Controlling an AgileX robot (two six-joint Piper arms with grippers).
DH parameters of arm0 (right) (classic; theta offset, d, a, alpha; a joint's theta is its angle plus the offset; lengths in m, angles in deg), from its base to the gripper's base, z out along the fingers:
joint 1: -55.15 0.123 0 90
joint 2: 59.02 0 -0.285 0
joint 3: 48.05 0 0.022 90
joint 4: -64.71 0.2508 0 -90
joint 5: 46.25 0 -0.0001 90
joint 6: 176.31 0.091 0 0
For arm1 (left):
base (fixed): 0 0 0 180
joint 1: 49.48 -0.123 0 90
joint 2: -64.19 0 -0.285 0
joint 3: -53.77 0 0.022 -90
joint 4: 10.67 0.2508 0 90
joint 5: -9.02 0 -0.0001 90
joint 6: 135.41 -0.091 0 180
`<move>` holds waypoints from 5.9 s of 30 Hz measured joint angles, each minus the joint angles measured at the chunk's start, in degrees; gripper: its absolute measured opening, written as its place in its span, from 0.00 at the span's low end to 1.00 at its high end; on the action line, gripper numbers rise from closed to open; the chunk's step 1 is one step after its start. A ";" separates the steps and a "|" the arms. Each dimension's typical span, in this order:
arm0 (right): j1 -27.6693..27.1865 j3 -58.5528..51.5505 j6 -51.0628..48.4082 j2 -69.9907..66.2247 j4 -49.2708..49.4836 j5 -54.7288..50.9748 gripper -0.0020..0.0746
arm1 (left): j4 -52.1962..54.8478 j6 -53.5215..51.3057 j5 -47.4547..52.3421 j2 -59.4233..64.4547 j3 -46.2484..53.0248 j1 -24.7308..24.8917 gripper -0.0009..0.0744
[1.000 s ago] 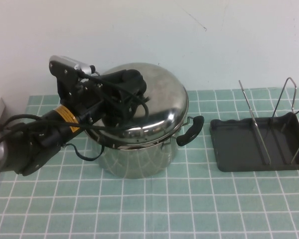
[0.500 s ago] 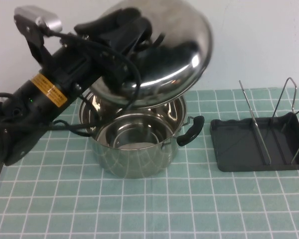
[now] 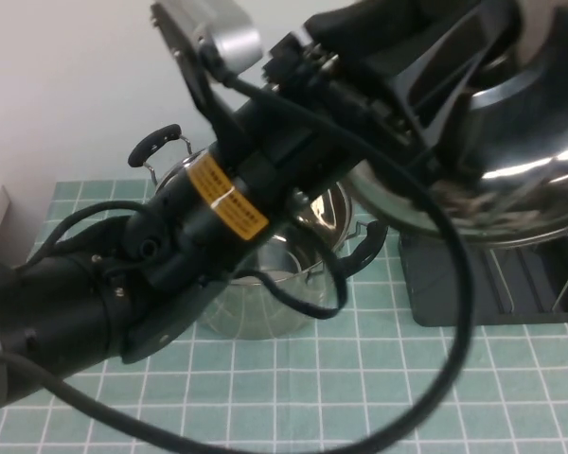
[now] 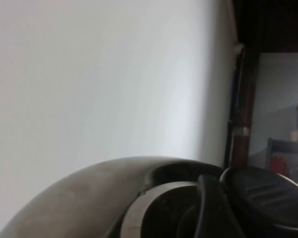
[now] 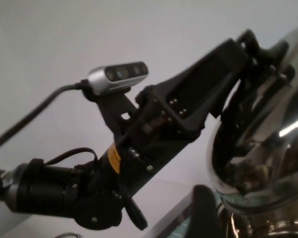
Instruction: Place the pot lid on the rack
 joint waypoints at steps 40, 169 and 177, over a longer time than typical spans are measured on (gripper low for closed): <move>0.32 0.28 -22.89 -3.58 12.89 11.07 0.09 | 23.40 14.64 17.88 -0.43 -5.33 6.39 0.75; 6.27 -16.77 -0.37 13.91 -49.35 16.37 0.03 | 1.46 -10.15 81.17 -55.74 28.53 -4.71 0.01; 6.27 -16.77 -0.37 13.91 -49.22 16.25 0.03 | 1.59 -10.15 81.17 -55.74 28.53 -4.71 0.01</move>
